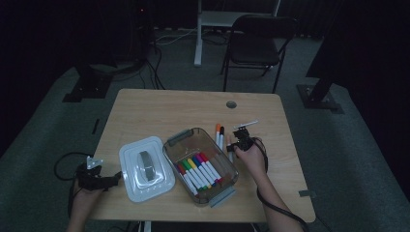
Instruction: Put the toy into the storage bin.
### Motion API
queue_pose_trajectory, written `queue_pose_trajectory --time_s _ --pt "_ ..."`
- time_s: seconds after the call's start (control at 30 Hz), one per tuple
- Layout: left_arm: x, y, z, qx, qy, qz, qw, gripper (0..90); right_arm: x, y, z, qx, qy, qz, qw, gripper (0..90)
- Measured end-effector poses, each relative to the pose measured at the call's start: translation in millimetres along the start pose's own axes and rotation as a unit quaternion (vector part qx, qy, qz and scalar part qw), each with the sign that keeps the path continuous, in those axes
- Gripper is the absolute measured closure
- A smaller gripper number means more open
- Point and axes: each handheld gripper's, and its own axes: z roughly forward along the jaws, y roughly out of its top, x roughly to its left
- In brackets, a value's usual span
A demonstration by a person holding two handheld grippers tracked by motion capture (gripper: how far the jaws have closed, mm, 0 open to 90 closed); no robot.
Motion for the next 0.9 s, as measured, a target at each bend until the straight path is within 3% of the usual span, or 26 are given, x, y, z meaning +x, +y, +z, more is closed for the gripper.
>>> queue_pose_trajectory --time_s 0.13,0.37,0.4,0.43,0.53,0.73,0.9 --pt "0.0 0.0 0.0 0.000 0.000 0.000 1.0000 0.5 -9.3 -2.2 -3.2 0.004 -0.024 0.014 0.9996 70.9" --pt "0.0 0.0 0.0 0.000 0.000 0.000 1.0000 0.5 -16.0 -4.2 -4.2 -0.001 -0.036 0.025 0.9990 76.0" --pt "0.0 0.0 0.0 0.000 0.000 0.000 1.0000 0.5 -17.4 -4.7 -5.0 -0.008 -0.031 0.035 0.9989 76.4" --pt "0.0 0.0 0.0 0.000 0.000 0.000 1.0000 0.5 -21.0 -5.6 -8.8 -0.024 -0.011 0.055 0.9981 76.5" --pt "0.0 0.0 0.0 0.000 0.000 0.000 1.0000 0.5 -22.9 -4.9 -17.6 -0.038 -0.005 0.063 0.9973 76.6" --pt "0.0 0.0 0.1 0.000 0.000 0.000 1.0000 0.5 -21.2 -1.0 -40.5 -0.048 0.005 0.058 0.9971 76.5" --pt "0.0 0.0 0.0 0.000 0.000 0.000 1.0000 0.5 -11.1 1.9 -65.8 -0.062 0.022 0.039 0.9971 76.5"
